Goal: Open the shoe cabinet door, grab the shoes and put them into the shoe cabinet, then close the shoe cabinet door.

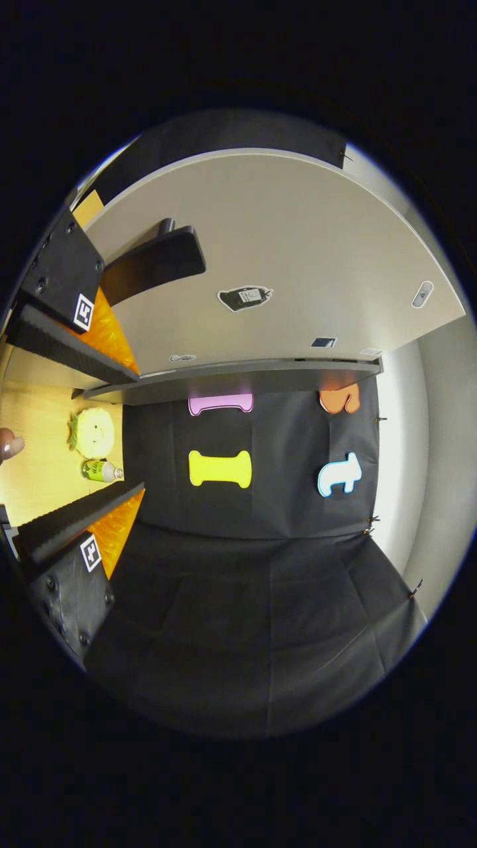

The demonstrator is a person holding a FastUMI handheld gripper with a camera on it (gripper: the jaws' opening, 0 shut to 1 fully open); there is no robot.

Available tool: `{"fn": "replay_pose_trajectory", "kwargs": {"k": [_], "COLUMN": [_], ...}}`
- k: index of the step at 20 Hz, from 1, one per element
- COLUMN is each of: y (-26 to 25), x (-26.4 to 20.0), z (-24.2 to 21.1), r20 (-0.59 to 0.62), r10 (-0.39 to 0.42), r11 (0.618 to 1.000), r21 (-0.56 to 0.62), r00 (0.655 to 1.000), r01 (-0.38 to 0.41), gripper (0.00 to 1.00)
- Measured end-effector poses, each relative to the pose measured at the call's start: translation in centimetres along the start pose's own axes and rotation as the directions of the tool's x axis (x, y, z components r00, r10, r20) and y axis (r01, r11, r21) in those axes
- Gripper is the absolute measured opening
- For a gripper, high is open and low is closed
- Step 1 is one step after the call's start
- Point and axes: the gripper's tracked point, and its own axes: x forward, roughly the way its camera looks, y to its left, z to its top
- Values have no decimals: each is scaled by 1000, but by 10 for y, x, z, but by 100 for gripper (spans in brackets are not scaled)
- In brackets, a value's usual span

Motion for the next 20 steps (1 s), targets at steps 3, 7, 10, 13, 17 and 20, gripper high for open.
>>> {"fn": "replay_pose_trajectory", "kwargs": {"k": [3, 7, 10, 13, 17, 20], "y": [20, 51, 77, 103, 140, 173], "x": [-4, -8, -9, -9, -5, 5], "z": [0, 0, -2, 0, 0, -1], "r20": [-5, -7, -11, -3, 7, 8], "r10": [23, 50, 48, 30, -13, -31], "r11": [1000, 999, 999, 1000, 1000, 999], "r21": [-18, 2, 1, 7, 17, 24], "r00": [1000, 999, 999, 1000, 1000, 999], "r01": [-23, -50, -48, -30, 12, 31], "gripper": [95, 95, 95, 96, 95, 95]}}
